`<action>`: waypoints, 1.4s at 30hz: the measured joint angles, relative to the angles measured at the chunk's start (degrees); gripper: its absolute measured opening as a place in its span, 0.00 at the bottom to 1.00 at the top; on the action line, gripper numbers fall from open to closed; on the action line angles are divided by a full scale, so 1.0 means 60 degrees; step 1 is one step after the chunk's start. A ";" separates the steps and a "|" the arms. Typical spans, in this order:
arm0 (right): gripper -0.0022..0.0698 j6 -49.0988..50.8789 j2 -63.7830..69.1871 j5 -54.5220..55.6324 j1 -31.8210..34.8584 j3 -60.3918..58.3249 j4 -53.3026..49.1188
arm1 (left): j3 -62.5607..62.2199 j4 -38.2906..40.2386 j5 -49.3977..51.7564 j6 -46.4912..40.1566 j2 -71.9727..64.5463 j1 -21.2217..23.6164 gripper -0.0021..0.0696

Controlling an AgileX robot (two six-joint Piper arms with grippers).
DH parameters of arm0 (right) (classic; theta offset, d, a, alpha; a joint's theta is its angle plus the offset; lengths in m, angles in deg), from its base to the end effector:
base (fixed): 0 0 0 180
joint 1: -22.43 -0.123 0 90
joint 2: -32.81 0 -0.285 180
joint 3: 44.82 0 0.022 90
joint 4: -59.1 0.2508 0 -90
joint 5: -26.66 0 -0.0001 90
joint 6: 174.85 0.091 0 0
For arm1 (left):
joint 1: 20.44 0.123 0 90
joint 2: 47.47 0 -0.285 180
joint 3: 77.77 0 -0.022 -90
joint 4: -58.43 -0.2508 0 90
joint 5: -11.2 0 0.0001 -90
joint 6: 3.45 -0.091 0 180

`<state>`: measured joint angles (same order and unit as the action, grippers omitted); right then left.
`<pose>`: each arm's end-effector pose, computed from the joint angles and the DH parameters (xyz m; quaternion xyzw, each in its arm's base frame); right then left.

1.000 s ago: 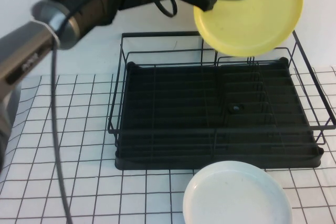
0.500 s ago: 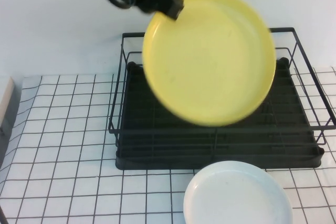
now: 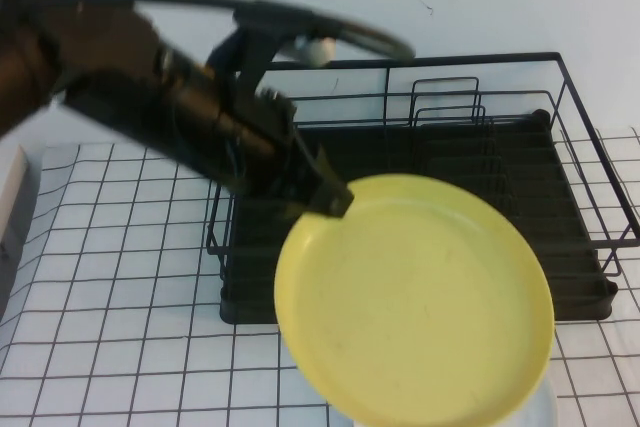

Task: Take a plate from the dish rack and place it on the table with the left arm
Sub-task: Place the plate from the table

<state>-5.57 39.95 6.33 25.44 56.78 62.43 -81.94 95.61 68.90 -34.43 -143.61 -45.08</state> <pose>0.0531 -0.0009 0.1749 -0.0380 0.7969 -0.0477 0.6011 0.2790 -0.1792 0.3568 0.3437 0.8530 -0.2905 0.2644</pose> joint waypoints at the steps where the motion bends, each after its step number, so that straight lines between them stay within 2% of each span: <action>1: 0.03 0.0000 0.0000 0.0000 0.0000 0.0000 0.0000 | 0.0498 0.0287 -0.0382 -0.0148 0.0248 0.0000 0.03; 5: 0.03 0.0000 0.0000 0.0000 0.0000 0.0000 0.0000 | 0.2710 0.1430 -0.1775 -0.0927 0.0975 0.0000 0.03; 10: 0.03 0.0000 0.0000 0.0000 0.0000 0.0000 0.0000 | 0.4526 0.2804 -0.3503 -0.2226 0.1151 -0.0118 0.03; 14: 0.03 0.0000 0.0000 0.0000 0.0000 0.0000 0.0000 | 0.5217 0.3446 -0.5355 -0.2983 0.1009 -0.0902 0.03; 20: 0.03 0.0000 0.0000 0.0000 0.0000 0.0000 0.0000 | 0.5298 0.3752 -0.7539 -0.3047 0.0076 -0.2217 0.03; 23: 0.03 0.0000 0.0000 0.0000 0.0000 0.0000 0.0000 | 0.5298 0.3869 -0.8424 -0.3047 -0.0496 -0.2587 0.03; 29: 0.03 0.0000 0.0000 0.0000 0.0000 0.0000 0.0000 | 0.5298 0.4373 -0.9148 -0.3069 -0.1183 -0.2751 0.03; 42: 0.03 0.0000 0.0000 0.0000 0.0000 0.0000 0.0000 | 0.5088 0.4425 -0.8568 -0.3788 -0.1220 -0.2826 0.06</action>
<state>-5.57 39.95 6.33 25.44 56.78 62.43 -51.41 122.16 17.49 -57.16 -150.93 -62.04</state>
